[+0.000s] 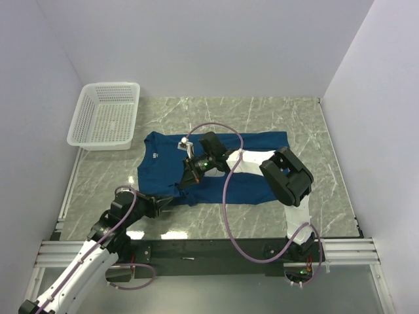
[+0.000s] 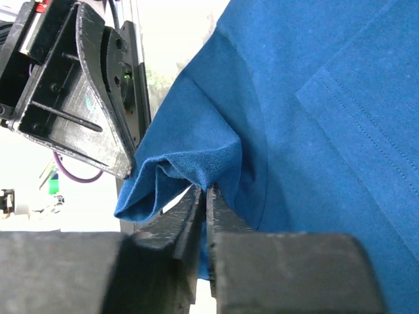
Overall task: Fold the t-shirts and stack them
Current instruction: Fold the tshirt
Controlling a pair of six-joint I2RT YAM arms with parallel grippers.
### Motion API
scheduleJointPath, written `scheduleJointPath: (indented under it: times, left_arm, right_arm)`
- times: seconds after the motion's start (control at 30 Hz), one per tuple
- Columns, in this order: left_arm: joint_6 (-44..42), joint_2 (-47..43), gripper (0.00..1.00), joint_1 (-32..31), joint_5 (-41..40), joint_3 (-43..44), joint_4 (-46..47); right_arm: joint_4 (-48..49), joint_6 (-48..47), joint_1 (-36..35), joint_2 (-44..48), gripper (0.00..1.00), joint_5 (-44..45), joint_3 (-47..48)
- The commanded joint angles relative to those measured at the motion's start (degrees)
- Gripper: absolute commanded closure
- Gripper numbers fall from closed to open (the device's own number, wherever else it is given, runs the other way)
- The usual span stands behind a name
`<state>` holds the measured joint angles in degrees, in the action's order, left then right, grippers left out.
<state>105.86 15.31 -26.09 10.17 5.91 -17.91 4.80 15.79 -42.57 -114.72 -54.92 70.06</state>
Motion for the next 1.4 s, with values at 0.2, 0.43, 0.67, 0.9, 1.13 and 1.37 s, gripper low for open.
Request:
scheduleJointPath:
  times: [0.2, 0.43, 0.67, 0.9, 1.13, 1.37]
  left_arm:
    - [0.6, 2.7, 1.0, -0.2, -3.1, 4.1, -6.4]
    - [1.6, 2.4, 1.0, -0.2, -2.6, 3.9, -6.9]
    - [1.4, 2.1, 1.0, -0.1, -1.2, 4.0, -7.0]
    - [1.4, 1.5, 0.99, -0.1, -0.9, 4.3, -7.2]
    - [1.8, 0.7, 0.99, -0.1, -0.2, 4.4, -7.4]
    - [1.8, 0.2, 1.0, -0.1, -0.2, 4.7, -7.8]
  right_arm:
    - [-3.1, -7.2, 0.6, 2.0, 0.48, -0.7, 0.8]
    - [-20.4, -40.8, 0.7, 10.1, 0.34, -5.1, 2.2]
    - [-29.8, -69.5, -7.9, 16.8, 0.33, 2.2, 0.4]
    - [-26.4, -71.8, -14.7, 15.3, 0.33, 15.2, 2.0]
    - [-21.5, -67.0, -15.4, 11.9, 0.35, 22.6, 0.8]
    - [-18.5, -62.3, -15.4, 9.3, 0.45, 25.3, 1.8]
